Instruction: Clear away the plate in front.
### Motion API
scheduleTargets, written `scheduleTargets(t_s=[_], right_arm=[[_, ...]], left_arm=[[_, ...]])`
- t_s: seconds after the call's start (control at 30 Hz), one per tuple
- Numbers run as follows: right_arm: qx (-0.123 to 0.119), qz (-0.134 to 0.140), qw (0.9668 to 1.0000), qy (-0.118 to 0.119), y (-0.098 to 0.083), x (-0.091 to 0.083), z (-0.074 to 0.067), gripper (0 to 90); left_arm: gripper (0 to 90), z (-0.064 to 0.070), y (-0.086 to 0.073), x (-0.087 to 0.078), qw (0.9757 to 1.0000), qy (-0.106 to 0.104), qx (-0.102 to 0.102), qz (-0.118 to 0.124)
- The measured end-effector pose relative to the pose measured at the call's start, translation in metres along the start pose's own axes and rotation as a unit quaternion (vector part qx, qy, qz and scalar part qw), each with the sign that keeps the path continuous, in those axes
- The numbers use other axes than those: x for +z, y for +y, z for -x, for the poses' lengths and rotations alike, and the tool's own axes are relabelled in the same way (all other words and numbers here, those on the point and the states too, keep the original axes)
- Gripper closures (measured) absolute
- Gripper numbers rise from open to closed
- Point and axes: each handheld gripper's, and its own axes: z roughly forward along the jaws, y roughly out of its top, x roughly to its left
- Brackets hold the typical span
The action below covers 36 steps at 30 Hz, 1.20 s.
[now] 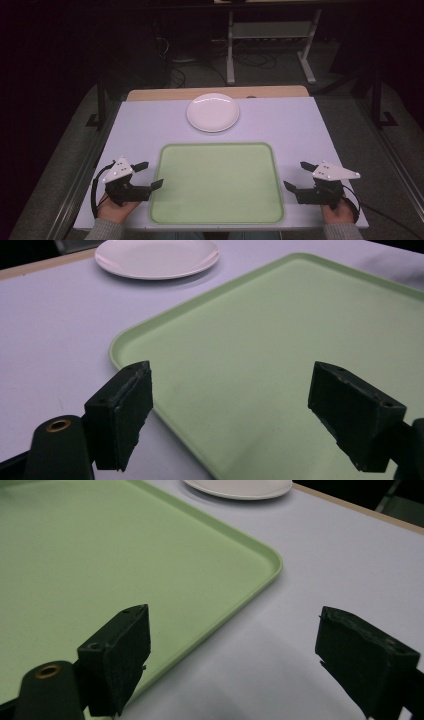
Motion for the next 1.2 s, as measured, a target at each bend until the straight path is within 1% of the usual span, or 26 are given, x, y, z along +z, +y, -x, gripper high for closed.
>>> scheduleTargets(t_s=[0.03,0.1,0.13,0.17,0.23,0.27,0.3,0.33,0.37,0.4,0.47,0.53,0.57,0.6,0.63,0.8,0.87,0.9,0.93,1.0,1.1,1.17,1.2], right_arm=[[-0.001,0.0,1.0,0.0,0.0,0.0,0.0,13.7],[-0.002,0.0,1.0,0.0,0.001,0.0,-0.001,13.7],[-0.002,-0.001,1.0,-0.001,0.001,0.001,-0.001,13.7],[-0.003,-0.002,1.0,0.0,0.001,0.001,-0.001,13.7],[-0.003,-0.001,1.0,-0.001,0.001,0.001,-0.001,13.7],[-0.002,-0.001,1.0,-0.001,0.001,0.0,-0.001,13.7],[-0.002,-0.001,1.0,-0.001,0.001,0.001,-0.001,13.7],[-0.002,-0.001,1.0,-0.001,0.001,0.001,-0.001,13.7],[-0.002,-0.001,1.0,-0.001,0.001,0.001,-0.001,13.7],[-0.002,-0.001,1.0,-0.001,0.001,0.001,-0.001,13.7],[-0.001,0.0,1.0,0.0,0.001,0.001,-0.001,13.7],[-0.002,0.001,1.0,0.0,0.001,0.001,-0.001,13.7],[-0.001,0.001,1.0,0.001,0.002,0.001,-0.001,13.7],[-0.001,0.002,1.0,0.002,0.002,0.0,-0.001,13.7],[-0.001,0.004,1.0,0.002,0.002,0.0,0.0,13.7],[0.001,0.008,1.0,0.003,0.002,-0.001,0.001,13.7],[0.001,0.008,1.0,0.003,0.003,-0.001,0.001,13.7],[0.001,0.01,0.9999,0.005,0.003,-0.001,0.001,13.7],[0.001,0.01,0.9999,0.005,0.003,-0.001,0.001,13.7],[0.001,0.01,0.9999,0.006,0.003,-0.002,0.001,13.7],[0.002,0.013,0.9999,0.008,0.003,-0.002,0.001,13.7],[0.002,0.014,0.9999,0.008,0.004,-0.002,0.001,13.7],[0.002,0.016,0.9998,0.009,0.004,-0.002,0.001,13.7]], left_arm=[[17.4,-0.001,0.002,0.001,0.9999,-0.005,-0.009,0.001],[16.7,-0.003,0.007,0.004,0.9995,-0.009,-0.029,-0.001],[14.7,-0.005,0.01,0.006,0.999,-0.016,-0.041,0.0],[14.5,-0.006,0.012,0.008,0.9985,-0.022,-0.049,-0.003],[14.5,-0.008,0.017,0.011,0.9985,-0.02,-0.051,-0.001],[14.5,-0.01,0.022,0.015,0.9977,-0.024,-0.063,0.0],[14.4,-0.01,0.022,0.015,0.9977,-0.024,-0.063,0.0],[14.4,-0.013,0.025,0.017,0.9971,-0.027,-0.071,-0.001],[14.5,-0.016,0.031,0.021,0.9961,-0.023,-0.085,0.001],[14.6,-0.016,0.031,0.021,0.9961,-0.023,-0.085,0.001],[14.6,-0.02,0.037,0.026,0.9949,-0.026,-0.098,0.001],[14.7,-0.023,0.043,0.031,0.9945,-0.022,-0.103,-0.001],[14.9,-0.024,0.047,0.034,0.994,-0.022,-0.107,-0.004],[14.9,-0.026,0.053,0.041,0.9934,-0.024,-0.112,-0.013],[14.9,-0.026,0.053,0.041,0.9934,-0.024,-0.112,-0.013],[14.9,-0.029,0.066,0.057,0.9922,-0.028,-0.12,-0.018],[14.9,-0.032,0.071,0.065,0.9906,-0.039,-0.129,-0.023],[15.0,-0.034,0.073,0.069,0.9901,-0.04,-0.132,-0.027],[15.0,-0.036,0.075,0.073,0.9891,-0.039,-0.139,-0.028],[15.0,-0.041,0.081,0.08,0.9879,-0.039,-0.148,-0.027],[15.0,-0.046,0.089,0.089,0.9871,-0.035,-0.154,-0.026],[15.0,-0.049,0.095,0.096,0.9857,-0.035,-0.163,-0.027],[15.4,-0.053,0.101,0.102,0.9842,-0.035,-0.172,-0.028]])
